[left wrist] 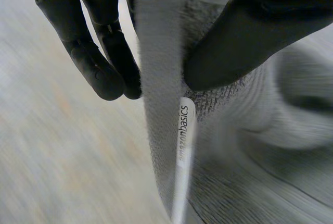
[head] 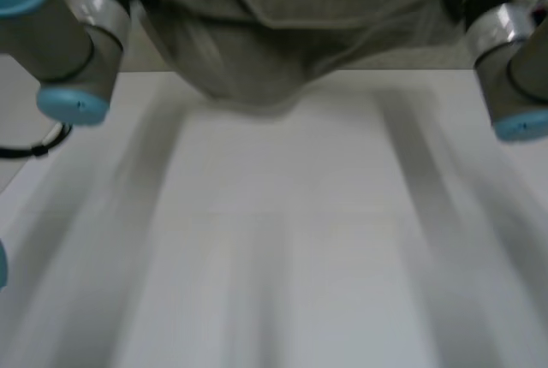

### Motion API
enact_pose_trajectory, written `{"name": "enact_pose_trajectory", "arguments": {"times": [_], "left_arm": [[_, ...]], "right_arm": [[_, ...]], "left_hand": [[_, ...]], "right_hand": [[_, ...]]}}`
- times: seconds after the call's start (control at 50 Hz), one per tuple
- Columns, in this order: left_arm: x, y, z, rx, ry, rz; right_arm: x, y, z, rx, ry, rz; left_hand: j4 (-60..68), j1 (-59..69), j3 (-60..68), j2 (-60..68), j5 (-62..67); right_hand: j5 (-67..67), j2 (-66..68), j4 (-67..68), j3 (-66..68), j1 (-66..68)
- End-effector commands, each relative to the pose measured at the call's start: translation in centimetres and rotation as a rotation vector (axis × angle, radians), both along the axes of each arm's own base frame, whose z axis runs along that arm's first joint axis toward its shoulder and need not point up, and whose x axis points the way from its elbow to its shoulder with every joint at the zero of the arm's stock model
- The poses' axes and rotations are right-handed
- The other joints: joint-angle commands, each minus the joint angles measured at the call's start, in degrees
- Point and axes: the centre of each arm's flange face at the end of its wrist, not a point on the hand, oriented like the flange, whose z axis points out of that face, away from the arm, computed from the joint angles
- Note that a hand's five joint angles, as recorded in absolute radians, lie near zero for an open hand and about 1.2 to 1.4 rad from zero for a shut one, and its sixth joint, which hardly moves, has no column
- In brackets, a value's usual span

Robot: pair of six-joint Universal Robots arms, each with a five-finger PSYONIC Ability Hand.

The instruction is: Fold the towel.

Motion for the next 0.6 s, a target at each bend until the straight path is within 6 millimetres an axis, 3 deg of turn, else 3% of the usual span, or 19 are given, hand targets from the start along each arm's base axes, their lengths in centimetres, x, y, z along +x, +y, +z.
{"name": "enact_pose_trajectory", "arguments": {"times": [0.02, 0.04, 0.08, 0.14, 0.2, 0.3, 0.34, 0.36, 0.4, 0.46, 0.5, 0.6], "left_arm": [[0.2, 1.6, -11.4, 0.433, -0.189, -0.043], [0.2, 1.6, -11.4, 0.434, -0.189, -0.043], [1.0, 2.5, -13.2, 0.488, -0.238, -0.03], [1.5, 3.2, -13.6, 0.498, -0.262, -0.023], [2.7, 4.3, -14.1, 0.503, -0.307, -0.003], [3.9, 6.4, -13.2, 0.476, -0.342, 0.007], [4.3, 7.9, -12.5, 0.466, -0.342, -0.019], [4.3, 7.9, -12.5, 0.466, -0.342, -0.019], [5.2, 9.2, -10.7, 0.434, -0.33, -0.024], [6.1, 9.7, -9.2, 0.404, -0.315, -0.009], [7.8, 10.6, -6.8, 0.356, -0.29, 0.03], [9.4, 11.3, -4.0, 0.291, -0.223, 0.073]], "right_arm": [[0.0, 2.0, -10.5, 0.469, 0.143, 0.073], [0.0, 2.0, -10.5, 0.469, 0.143, 0.074], [-0.4, 2.9, -12.2, 0.532, 0.157, 0.078], [-0.7, 3.2, -12.5, 0.554, 0.16, 0.074], [-2.5, 3.3, -12.5, 0.583, 0.152, 0.036], [-4.0, 4.7, -10.6, 0.575, 0.138, 0.009], [-5.2, 5.8, -8.3, 0.539, 0.116, -0.012], [-5.2, 5.8, -8.3, 0.539, 0.116, -0.012], [-6.7, 7.1, -6.1, 0.503, 0.099, -0.032], [-7.2, 7.9, -4.9, 0.484, 0.089, -0.037], [-8.0, 9.5, -3.0, 0.464, 0.06, -0.036], [-9.5, 10.8, -0.9, 0.474, 0.0, -0.033]], "left_hand": [[-6.8, -2.0, -8.7, -6.5, -15.1], [-6.8, -2.0, -8.7, -6.5, -15.1], [-6.8, -2.0, -8.7, -6.5, -15.1], [-6.8, -2.0, -8.7, -6.5, -15.1], [-6.8, -2.0, -8.7, -6.5, -15.1], [-6.8, -2.0, -8.7, -6.5, -15.1], [-6.8, -2.0, -8.7, -6.5, -15.1], [-6.8, -2.0, -8.7, -6.5, -15.1], [-6.8, -2.0, -8.7, -6.5, -15.1], [-6.8, -2.0, -8.7, -6.5, -15.1], [-6.8, -2.0, -8.7, -6.5, -15.1], [-6.8, -2.0, -8.7, -6.5, -15.1]], "right_hand": [[3.3, 4.5, 3.5, 3.3, 4.3], [3.3, 4.5, 3.5, 3.3, 4.3], [3.3, 4.5, 3.5, 3.3, 4.3], [3.3, 4.5, 3.5, 3.3, 4.3], [3.3, 4.5, 3.5, 3.3, 4.3], [3.3, 4.5, 3.5, 3.3, 4.3], [3.3, 4.5, 3.5, 3.3, 4.3], [3.3, 4.5, 3.5, 3.3, 4.3], [3.3, 4.5, 3.5, 3.3, 4.3], [3.3, 4.5, 3.5, 3.3, 4.3], [3.3, 4.5, 3.5, 3.3, 4.3], [3.3, 4.5, 3.5, 3.3, 4.3]]}}
